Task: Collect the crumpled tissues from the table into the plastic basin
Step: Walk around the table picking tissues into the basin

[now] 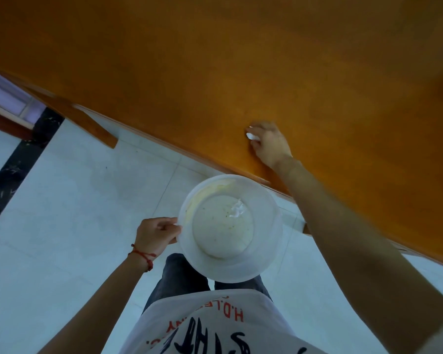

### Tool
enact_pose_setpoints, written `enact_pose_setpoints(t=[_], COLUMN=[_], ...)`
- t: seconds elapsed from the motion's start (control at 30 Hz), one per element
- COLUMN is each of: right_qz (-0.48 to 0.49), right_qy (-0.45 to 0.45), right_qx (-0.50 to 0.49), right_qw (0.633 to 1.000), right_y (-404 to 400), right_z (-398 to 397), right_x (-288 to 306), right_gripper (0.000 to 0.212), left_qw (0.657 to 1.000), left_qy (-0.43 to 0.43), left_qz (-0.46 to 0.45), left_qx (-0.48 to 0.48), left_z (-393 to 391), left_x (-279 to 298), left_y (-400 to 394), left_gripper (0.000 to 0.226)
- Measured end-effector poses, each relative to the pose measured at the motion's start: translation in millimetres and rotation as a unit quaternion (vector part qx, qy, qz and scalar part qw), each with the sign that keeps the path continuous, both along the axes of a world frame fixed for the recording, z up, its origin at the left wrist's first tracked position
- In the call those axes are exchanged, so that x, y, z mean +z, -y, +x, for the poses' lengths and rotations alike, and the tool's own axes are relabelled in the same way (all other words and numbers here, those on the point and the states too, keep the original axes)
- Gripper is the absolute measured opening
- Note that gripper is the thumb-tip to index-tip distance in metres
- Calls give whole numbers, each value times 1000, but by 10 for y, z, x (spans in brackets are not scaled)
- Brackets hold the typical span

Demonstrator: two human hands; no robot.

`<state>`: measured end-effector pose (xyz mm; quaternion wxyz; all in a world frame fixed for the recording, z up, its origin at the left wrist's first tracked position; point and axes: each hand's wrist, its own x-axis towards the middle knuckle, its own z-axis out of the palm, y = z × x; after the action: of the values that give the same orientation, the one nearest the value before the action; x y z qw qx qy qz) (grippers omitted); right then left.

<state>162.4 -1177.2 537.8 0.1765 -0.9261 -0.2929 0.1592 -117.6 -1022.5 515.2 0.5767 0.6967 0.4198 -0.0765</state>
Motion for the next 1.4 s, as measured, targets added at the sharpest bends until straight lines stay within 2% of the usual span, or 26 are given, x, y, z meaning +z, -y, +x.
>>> enact_pose_setpoints(t=[0.17,0.3,0.43,0.53,0.6,0.67,0.77,0.9,1.03,1.13,1.4], right_qz=[76,169,220,203,170,137,127,119,107,102,191], right_qy=[-24,-73,-93,-128,-170,-176,-131,-49,19,-4,-53], right_qx=[-74,-174,-206,-187,-171,-161,-174,-251,-356,-446,-612], right_qw=[994,967,949,953,955,961,968,959,928,889,765], right_y=[79,123,172,211,252,317,451,708,965,1139,1511], right_z=[-117,-305,-678,-1033,-1258,-1454,-1712,-2075,-2529,-2848,-3561], right_x=[4,160,294,280,219,160,139,117,79,61,71], right_gripper=[32,29,28,33,43,52,50,43,40,42,36], left_qw=[1000,1000,999,999,998,996,996,997,993,985,954], left_qy=[-1,-5,-6,-2,4,15,24,44,48,47,46], left_qz=[16,6,12,18,31,43,32,-28,-27,-16,0], left_qx=[-13,-18,-33,-36,-48,-72,-81,-58,-108,-167,-295], left_z=[-1,1,4,12,16,16,17,30,10,17,38], left_x=[-6,-14,-62,-68,-64,-54,-44,33,57,84,128], left_y=[-8,-33,-59,-69,-71,-77,-102,-77,-24,34,453], left_gripper=[18,23,24,25,23,18,11,18,21,19,21])
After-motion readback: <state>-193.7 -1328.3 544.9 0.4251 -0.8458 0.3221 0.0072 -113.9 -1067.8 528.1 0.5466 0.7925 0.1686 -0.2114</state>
